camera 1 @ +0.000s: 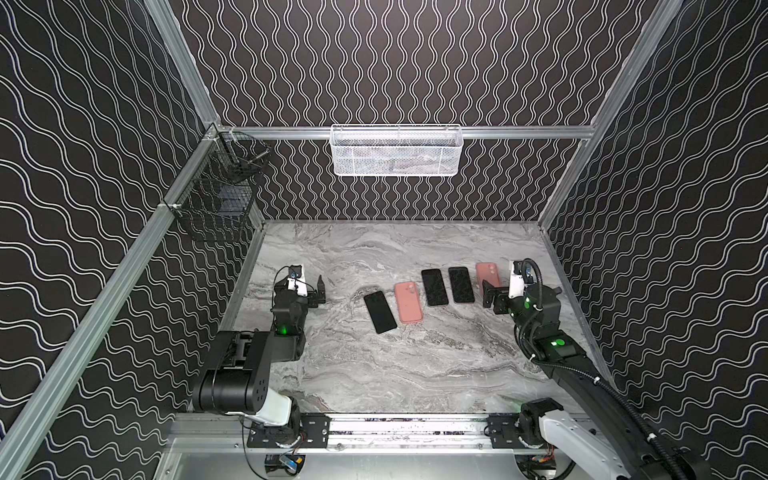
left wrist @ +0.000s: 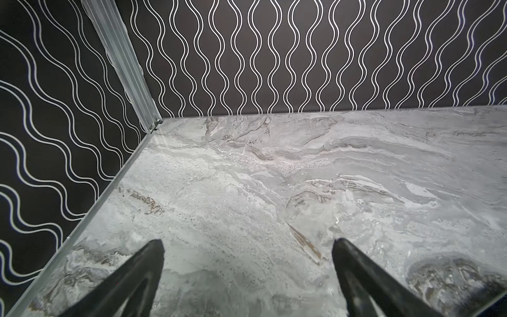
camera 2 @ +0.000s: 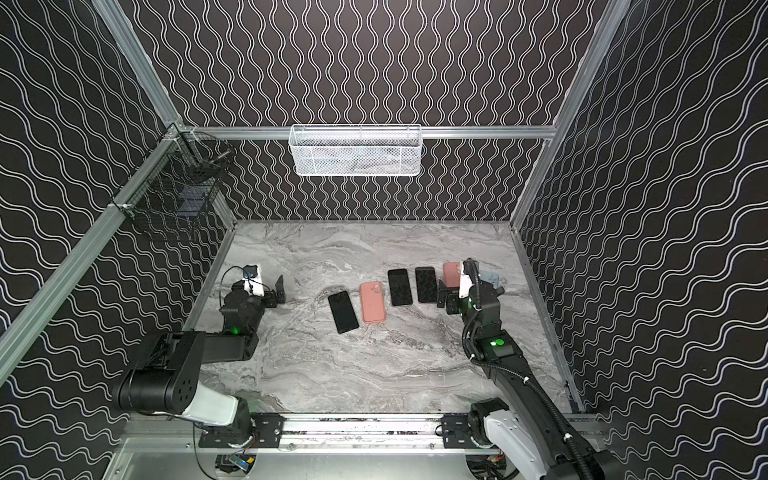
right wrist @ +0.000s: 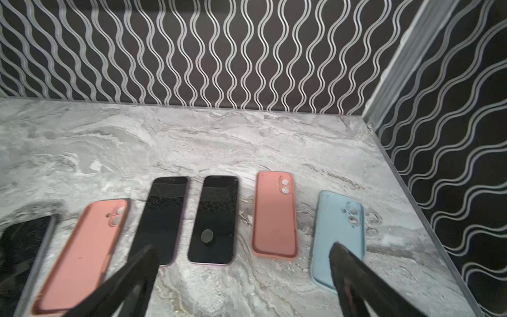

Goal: Take the phone out of the phone case

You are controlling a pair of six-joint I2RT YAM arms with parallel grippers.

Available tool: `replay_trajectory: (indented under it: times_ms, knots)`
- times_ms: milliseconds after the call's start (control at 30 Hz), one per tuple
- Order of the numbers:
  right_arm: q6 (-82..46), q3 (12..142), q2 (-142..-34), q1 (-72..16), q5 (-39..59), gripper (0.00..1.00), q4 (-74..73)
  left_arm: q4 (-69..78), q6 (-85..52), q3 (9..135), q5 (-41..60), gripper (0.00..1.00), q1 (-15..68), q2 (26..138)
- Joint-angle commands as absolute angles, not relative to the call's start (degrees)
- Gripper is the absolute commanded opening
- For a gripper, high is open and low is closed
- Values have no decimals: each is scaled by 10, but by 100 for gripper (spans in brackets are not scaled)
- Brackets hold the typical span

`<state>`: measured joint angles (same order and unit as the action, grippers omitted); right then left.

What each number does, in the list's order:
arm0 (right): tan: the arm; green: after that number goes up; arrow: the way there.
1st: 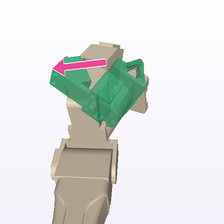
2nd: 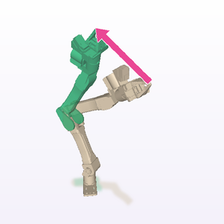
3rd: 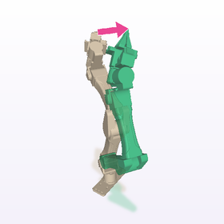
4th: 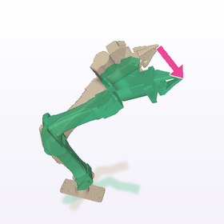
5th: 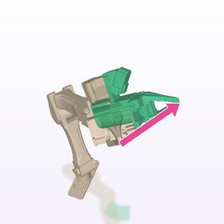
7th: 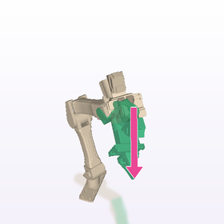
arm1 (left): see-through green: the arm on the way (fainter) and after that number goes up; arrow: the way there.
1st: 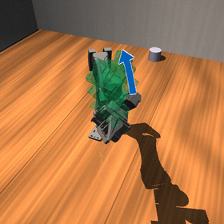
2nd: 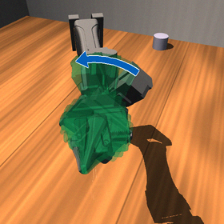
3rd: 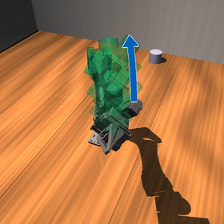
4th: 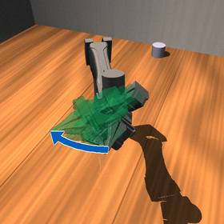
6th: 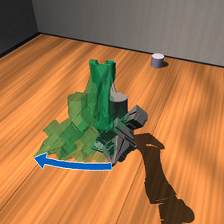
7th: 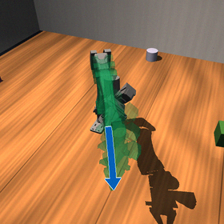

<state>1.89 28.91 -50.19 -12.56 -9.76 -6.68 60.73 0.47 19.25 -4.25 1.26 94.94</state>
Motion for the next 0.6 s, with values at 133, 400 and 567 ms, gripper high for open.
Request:
replay_trajectory:
  times_ms: [133,400,567]
  knots:
    - [28,268,-515,-104,-98,99,-173,593,36,211,0,99,18,952]
    - [22,239,-563,-74,-57,99,-250,591,35,211,0,99,19,951]
    - [31,210,-605,-61,-44,99,-323,591,36,212,0,99,18,951]
